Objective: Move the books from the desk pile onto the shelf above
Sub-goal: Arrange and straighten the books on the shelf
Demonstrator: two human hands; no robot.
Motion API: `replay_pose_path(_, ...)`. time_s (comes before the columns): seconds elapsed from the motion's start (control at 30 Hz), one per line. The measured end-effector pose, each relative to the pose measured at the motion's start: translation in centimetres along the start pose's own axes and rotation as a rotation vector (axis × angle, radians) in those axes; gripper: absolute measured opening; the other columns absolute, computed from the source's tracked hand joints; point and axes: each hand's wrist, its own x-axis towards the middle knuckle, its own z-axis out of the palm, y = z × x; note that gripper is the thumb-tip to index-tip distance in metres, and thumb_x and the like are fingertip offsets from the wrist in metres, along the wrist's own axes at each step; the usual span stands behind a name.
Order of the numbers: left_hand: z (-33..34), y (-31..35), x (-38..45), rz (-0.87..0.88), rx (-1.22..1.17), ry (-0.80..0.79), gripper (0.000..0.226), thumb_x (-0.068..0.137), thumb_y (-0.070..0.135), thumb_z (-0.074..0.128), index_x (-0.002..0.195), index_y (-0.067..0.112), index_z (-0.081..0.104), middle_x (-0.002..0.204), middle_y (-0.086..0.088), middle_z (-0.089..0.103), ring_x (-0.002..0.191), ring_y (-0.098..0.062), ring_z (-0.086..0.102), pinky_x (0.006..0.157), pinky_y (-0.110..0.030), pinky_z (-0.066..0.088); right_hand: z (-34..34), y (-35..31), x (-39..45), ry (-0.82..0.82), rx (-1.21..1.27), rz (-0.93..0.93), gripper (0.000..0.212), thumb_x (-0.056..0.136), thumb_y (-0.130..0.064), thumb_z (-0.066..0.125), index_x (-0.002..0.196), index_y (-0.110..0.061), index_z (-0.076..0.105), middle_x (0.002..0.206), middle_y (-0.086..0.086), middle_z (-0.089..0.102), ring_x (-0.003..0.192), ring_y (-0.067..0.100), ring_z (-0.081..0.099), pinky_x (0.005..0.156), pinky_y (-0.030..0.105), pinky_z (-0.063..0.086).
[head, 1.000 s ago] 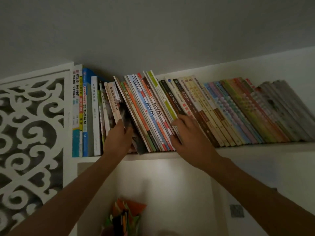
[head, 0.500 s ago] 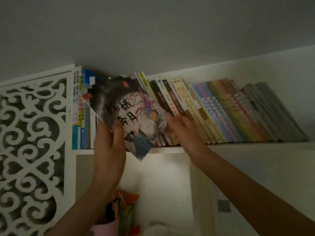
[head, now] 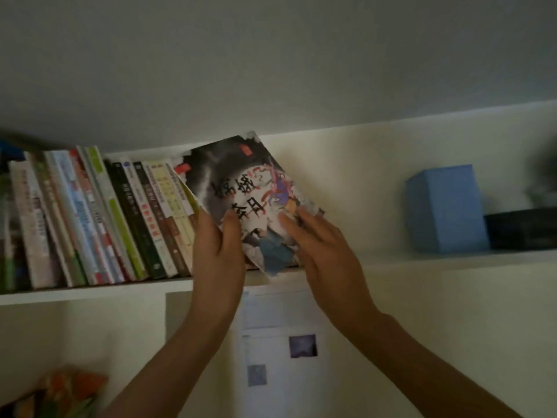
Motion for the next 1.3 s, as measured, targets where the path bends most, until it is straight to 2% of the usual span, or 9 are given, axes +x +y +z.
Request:
replay_pose_path(0.3,5.8,-1.5,-0.8,-0.293,-0.172,-0.190,0.020,0.097,0.034,0.038,0.109,0.036,0.053,0.086,0.011,0.069,0.072,-0.007,0.069,0.055,-0.021,0.054,-2.4,7.6,-1.3,0.038,-0.330,-0.037,0.070,0.056,0.007,0.083,0.120,-0.010,0.064,0.119,0.017,0.064,0.100,0.041,0.065,0.064,0.046,0.057)
replay_pose_path(0.47,4.5,-2.9,0.5,-0.313,-0.122,-0.151,0.022,0.096,0.039,0.037,0.107,0.027,0.052,0.081,-0.001,0.068,0.058,-0.014,0.064,0.049,-0.022,0.051,-2.9,8.3,1.2,-0.038,-0.201,0.307,0.019,0.095,-0.008,0.050,0.105,-0.016,0.064,0.076,0.011,0.065,0.063,0.030,0.060,0.054,0.029,0.037)
replay_pose_path(0.63,1.5,-5.6,1.2,-0.263,0.114,-0.077,0.015,0.097,0.020,0.048,0.107,0.025,0.058,0.098,0.005,0.064,0.081,-0.011,0.065,0.070,-0.024,0.052,-1.0,10.0,3.7,-0.459,0.356,0.382,0.043,0.091,-0.004,0.055,0.053,-0.024,0.058,0.050,-0.012,0.043,0.050,0.001,0.043,0.048,0.021,0.029)
replay_pose_path(0.73,1.2,-6.5,1.6,-0.248,0.216,-0.118,0.021,0.096,0.011,0.048,0.109,0.023,0.058,0.105,0.009,0.060,0.097,-0.012,0.059,0.085,-0.031,0.049,-1.6,10.5,4.6,-0.773,0.646,0.551,0.056,0.074,0.025,0.043,0.105,-0.013,0.069,0.088,0.001,0.071,0.086,0.007,0.068,0.061,0.020,0.041)
replay_pose_path(0.8,1.5,-6.8,1.8,-0.244,0.261,-0.137,0.019,0.096,0.013,0.048,0.109,0.022,0.059,0.110,0.006,0.060,0.095,-0.012,0.059,0.079,-0.027,0.049,-1.7,11.1,5.1,-0.803,0.608,0.588,0.049,0.074,0.012,0.051,0.111,-0.015,0.068,0.110,0.009,0.070,0.112,0.025,0.060,0.076,0.028,0.046)
replay_pose_path(0.9,1.5,-7.1,2.0,-0.228,0.316,-0.165,0.017,0.095,0.017,0.051,0.108,0.022,0.060,0.112,0.002,0.061,0.092,-0.018,0.060,0.074,-0.030,0.048,-1.4,10.4,5.7,-0.766,0.616,0.667,0.018,0.090,-0.019,0.055,0.100,-0.018,0.069,0.113,0.008,0.067,0.103,0.024,0.063,0.083,0.029,0.044)
replay_pose_path(1.0,0.8,-7.2,2.1,-0.198,0.346,-0.172,0.017,0.095,0.018,0.051,0.109,0.021,0.060,0.112,0.001,0.060,0.089,-0.015,0.060,0.073,-0.025,0.049,-0.7,8.7,6.3,-0.699,0.664,0.632,0.039,0.091,-0.050,0.048,0.115,-0.021,0.060,0.109,-0.001,0.064,0.092,0.018,0.063,0.082,0.031,0.049)
replay_pose_path(1.17,-1.7,-7.5,2.7,-0.177,0.407,-0.210,0.016,0.095,0.017,0.050,0.100,0.029,0.059,0.104,-0.004,0.063,0.088,-0.019,0.062,0.074,-0.033,0.052,0.1,8.8,5.4,-0.748,0.777,0.620,0.033,0.097,-0.031,0.048,0.130,-0.027,0.050,0.123,0.001,0.060,0.115,0.022,0.057,0.097,0.038,0.045)
replay_pose_path(1.3,-2.6,-7.6,2.5,-0.138,0.605,-0.278,0.015,0.093,0.011,0.051,0.093,0.025,0.055,0.090,0.002,0.058,0.083,-0.015,0.059,0.066,-0.025,0.047,0.4,9.1,5.2,-0.790,0.741,0.569,0.036,0.098,-0.029,0.044,0.134,-0.024,0.046,0.126,-0.005,0.054,0.115,0.013,0.052,0.089,0.024,0.044)
